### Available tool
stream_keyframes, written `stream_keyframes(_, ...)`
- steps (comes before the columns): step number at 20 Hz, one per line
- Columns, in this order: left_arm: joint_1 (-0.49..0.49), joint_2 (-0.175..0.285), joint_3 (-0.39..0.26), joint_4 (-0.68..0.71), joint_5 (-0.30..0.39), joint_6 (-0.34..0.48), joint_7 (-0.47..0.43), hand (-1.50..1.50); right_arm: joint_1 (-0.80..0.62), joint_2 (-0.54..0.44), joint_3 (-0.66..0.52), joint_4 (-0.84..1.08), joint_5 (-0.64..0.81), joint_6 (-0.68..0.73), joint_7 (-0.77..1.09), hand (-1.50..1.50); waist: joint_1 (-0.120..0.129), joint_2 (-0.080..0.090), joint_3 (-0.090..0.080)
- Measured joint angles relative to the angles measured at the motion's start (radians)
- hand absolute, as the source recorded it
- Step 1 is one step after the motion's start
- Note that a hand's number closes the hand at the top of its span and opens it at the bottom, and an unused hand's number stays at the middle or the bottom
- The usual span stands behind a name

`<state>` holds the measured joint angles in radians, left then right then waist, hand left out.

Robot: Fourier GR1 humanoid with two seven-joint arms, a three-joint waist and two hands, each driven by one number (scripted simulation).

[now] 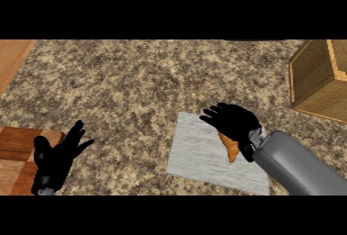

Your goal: Pick the croissant from the placemat and place it in the basket

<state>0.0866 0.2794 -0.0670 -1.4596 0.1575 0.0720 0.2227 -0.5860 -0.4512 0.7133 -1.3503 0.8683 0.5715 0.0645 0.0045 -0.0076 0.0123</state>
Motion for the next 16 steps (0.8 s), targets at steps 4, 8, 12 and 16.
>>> stream_keyframes(4, 0.0, -0.006, 0.0, 0.0, -0.013, 0.001, 0.0, 0.0, -0.005, 0.025, -0.017, 0.031, 0.025, -0.016, -0.024, -1.5, 0.001, 0.0, 0.001)
stream_keyframes(8, -0.002, -0.006, 0.01, -0.001, -0.013, -0.005, 0.008, 0.0, 0.01, 0.033, -0.029, 0.05, 0.053, -0.036, -0.049, -1.5, -0.001, 0.0, 0.0)
stream_keyframes(12, -0.003, -0.006, 0.018, 0.004, -0.007, -0.023, 0.002, 0.0, 0.003, 0.033, -0.027, 0.075, 0.089, -0.055, -0.093, 1.5, 0.001, 0.0, -0.001)
stream_keyframes(16, 0.012, -0.021, 0.009, -0.015, -0.016, -0.015, -0.002, 0.0, -0.012, 0.037, -0.007, 0.112, 0.151, -0.132, -0.153, 1.5, 0.005, -0.002, -0.003)
